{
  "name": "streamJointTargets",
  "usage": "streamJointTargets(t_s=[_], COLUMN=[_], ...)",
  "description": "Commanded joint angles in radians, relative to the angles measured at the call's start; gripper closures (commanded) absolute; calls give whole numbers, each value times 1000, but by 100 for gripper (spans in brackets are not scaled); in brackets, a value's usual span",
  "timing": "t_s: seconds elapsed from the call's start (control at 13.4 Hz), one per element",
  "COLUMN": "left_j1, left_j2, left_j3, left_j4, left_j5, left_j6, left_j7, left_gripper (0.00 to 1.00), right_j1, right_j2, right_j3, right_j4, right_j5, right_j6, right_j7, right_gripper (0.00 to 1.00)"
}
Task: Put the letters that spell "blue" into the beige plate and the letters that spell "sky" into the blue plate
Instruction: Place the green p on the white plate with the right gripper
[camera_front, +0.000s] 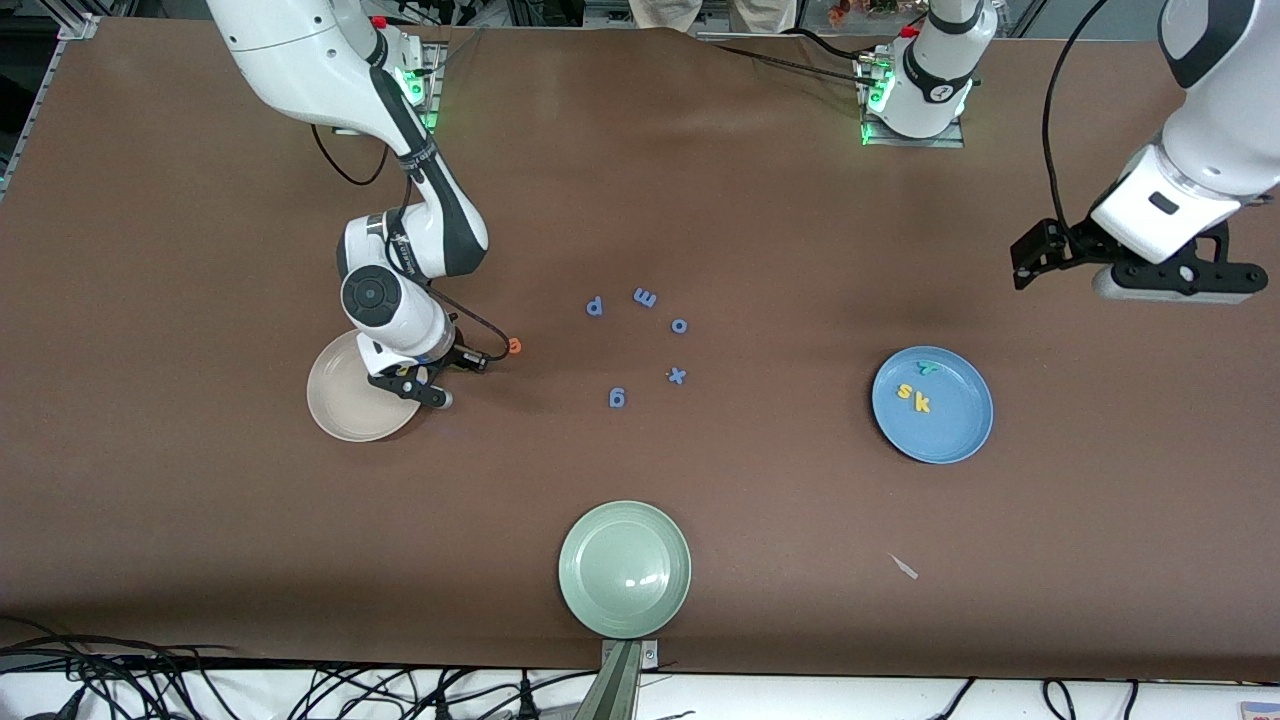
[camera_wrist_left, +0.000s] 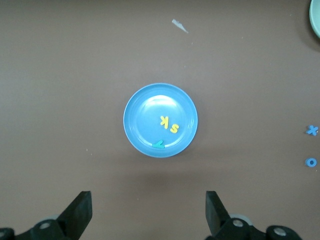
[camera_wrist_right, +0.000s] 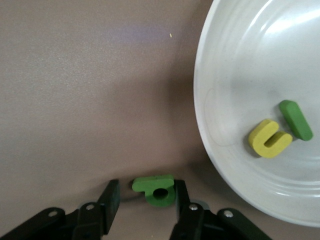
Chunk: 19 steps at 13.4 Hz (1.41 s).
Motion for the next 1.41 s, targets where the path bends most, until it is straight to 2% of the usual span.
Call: streamJointTargets(t_s=[0.0,0.3,0.37,0.52,0.67,0.89,1.12,1.34], left_j1=[-9,-36,-53,-98,-87,-87,-87,-66], left_j2=[-29,-32,-32,-29,-26,-15,3,82], left_j3=[16,33,51,102,101,96,93,92], left_j4=[-33,-18,-18,-15,-9,0,48,154], left_j5=[-26,-21,-19,-18,-21,-18,-15,-21], left_j6=[17,11,11,11,9,7,-32,-103], left_j7=[2,-4,-3,-4,-4,-6,-6,-4], left_gripper=[0,0,0,0,0,0,0,0], right_j1=[2,0,0,0,0,-6,-6,-6], right_j2=[-16,-20,-20,-23,-39,-60,-68,-74], right_j3=[-6,-9,-9,-11,-12,-32,-72,-139], right_j4=[-22,-22,-22,-22,-16,42,105,101], right_j5=[13,13,13,13,13,13,12,15], right_j6=[17,13,13,10,8,-116,-237,-271], right_j7=[-38,-54,-54,-54,-64,-64,-99,-252], right_gripper=[59,64,69,72,72,72,72,72])
